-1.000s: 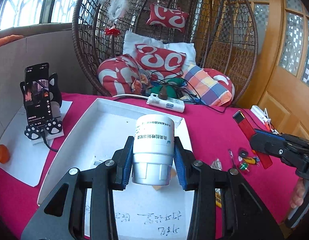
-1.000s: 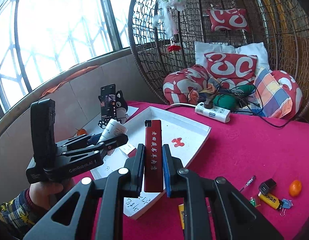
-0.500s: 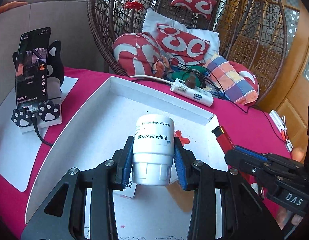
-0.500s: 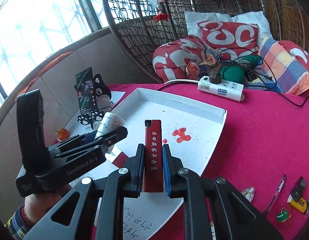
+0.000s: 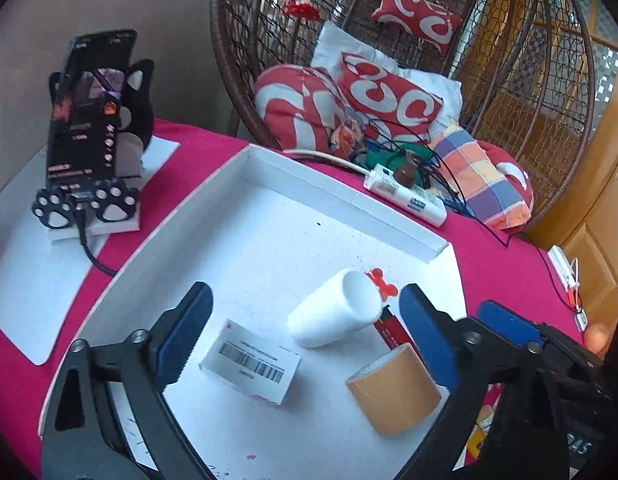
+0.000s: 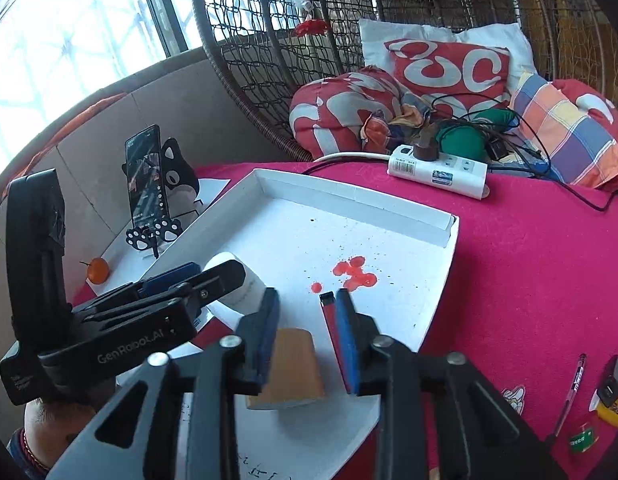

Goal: Organize rigid objects
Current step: 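Open the left gripper over the tray while the right gripper releases the red stick into it, then grasp the yellow printed tube with the left gripper while the right gripper grasps the dark red canister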

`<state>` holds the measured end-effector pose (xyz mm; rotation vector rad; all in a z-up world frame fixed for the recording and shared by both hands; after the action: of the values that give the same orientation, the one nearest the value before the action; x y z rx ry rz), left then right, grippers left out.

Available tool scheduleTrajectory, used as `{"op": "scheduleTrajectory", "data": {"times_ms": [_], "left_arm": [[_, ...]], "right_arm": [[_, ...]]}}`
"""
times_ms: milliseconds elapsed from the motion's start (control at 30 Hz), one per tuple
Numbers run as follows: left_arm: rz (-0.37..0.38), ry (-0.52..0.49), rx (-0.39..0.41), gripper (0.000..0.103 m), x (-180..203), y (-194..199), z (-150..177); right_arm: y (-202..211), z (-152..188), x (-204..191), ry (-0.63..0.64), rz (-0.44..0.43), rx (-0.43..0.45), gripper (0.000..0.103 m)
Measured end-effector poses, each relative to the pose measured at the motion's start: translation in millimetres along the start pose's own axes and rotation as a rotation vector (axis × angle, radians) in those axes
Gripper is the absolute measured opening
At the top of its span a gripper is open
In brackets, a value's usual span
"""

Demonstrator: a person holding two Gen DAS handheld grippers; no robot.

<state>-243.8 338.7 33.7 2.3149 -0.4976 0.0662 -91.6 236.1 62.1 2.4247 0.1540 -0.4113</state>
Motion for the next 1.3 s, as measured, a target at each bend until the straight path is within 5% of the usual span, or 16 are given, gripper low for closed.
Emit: {"op": "scheduleTrajectory", "data": {"times_ms": [67, 133, 333, 567, 867, 1133, 1300], "left_arm": [[-0.015, 0.029, 0.030, 0.103, -7, 13, 0], [-0.046, 0.051, 0.052, 0.103, -14, 26, 2], [-0.033, 0.116, 0.116, 0.103, -24, 65, 14], [0.022, 0.028, 0.134, 0.103, 7, 84, 23], [0.160, -0.212, 0.071, 0.103, 85, 83, 62], [0.424, -0.531, -0.078, 0.103, 166, 85, 129], [0.412, -0.624, -0.094, 0.103, 187, 78, 149]], "right_arm": [[11, 1, 1, 0.002, 0.031, 0.039, 0.090], [28, 4, 1, -0.007, 0.022, 0.091, 0.103], [91, 12, 1, -0.002, 0.077, 0.254, 0.103], [157, 22, 25, -0.068, 0.130, 0.388, 0.103], [202, 48, 70, -0.170, 0.210, 0.455, 0.103], [221, 89, 117, -0.270, 0.273, 0.448, 0.103], [230, 120, 152, -0.355, 0.325, 0.416, 0.103]]}}
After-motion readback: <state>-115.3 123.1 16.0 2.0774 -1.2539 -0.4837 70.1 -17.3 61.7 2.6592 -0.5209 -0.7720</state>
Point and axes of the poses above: each gripper's, at about its wrist camera, not at the fingertips, and y roughly against the way its jaws point, x to its right, z to its underside, the point moved 3 cm from there along -y, roughly the way its jaws point, and after that the axes turned 10 degrees about -z, right-handed, at the moved point
